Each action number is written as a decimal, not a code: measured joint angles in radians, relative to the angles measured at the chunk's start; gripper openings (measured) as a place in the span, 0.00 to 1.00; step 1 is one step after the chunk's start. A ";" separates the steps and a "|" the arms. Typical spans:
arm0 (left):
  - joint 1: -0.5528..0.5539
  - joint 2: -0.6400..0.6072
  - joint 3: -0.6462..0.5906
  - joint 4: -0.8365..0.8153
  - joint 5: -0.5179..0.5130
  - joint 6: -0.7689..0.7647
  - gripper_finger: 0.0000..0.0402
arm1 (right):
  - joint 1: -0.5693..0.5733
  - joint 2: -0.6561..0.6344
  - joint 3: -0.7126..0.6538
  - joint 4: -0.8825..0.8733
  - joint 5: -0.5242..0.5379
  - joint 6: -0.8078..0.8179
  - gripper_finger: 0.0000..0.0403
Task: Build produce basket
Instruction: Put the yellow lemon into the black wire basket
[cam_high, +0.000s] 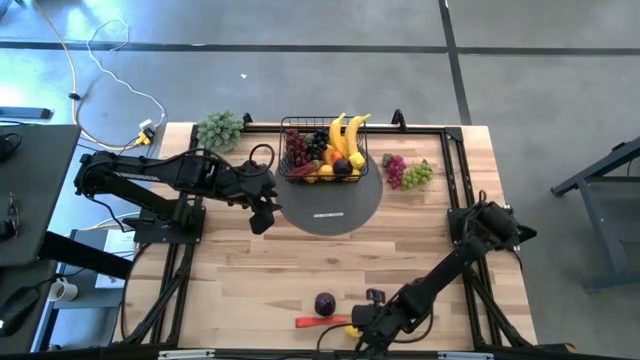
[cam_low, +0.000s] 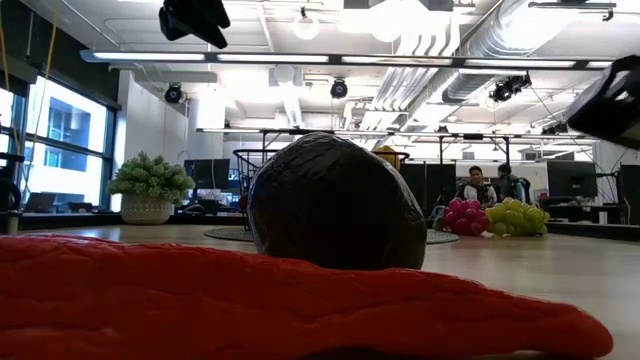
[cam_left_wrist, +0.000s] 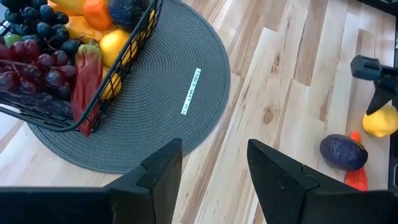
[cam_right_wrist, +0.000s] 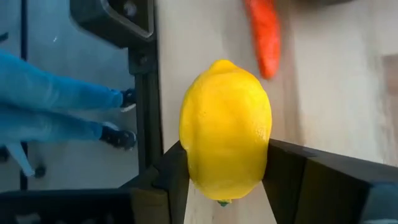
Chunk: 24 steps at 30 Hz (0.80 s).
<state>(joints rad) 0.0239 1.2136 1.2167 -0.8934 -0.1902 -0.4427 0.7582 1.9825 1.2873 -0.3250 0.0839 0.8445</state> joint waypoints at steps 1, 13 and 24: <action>0.000 0.000 0.000 0.001 0.000 0.000 0.43 | 0.004 -0.007 0.000 -0.012 0.017 0.020 0.34; 0.000 0.000 0.000 0.009 -0.006 0.000 0.43 | -0.003 -0.079 0.000 -0.093 0.155 0.252 0.34; 0.000 0.000 0.000 0.015 -0.032 0.001 0.43 | -0.105 -0.177 0.000 -0.254 0.342 0.348 0.34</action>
<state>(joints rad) 0.0238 1.2136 1.2167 -0.8780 -0.2224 -0.4417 0.6535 1.8059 1.2873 -0.5789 0.4257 1.1921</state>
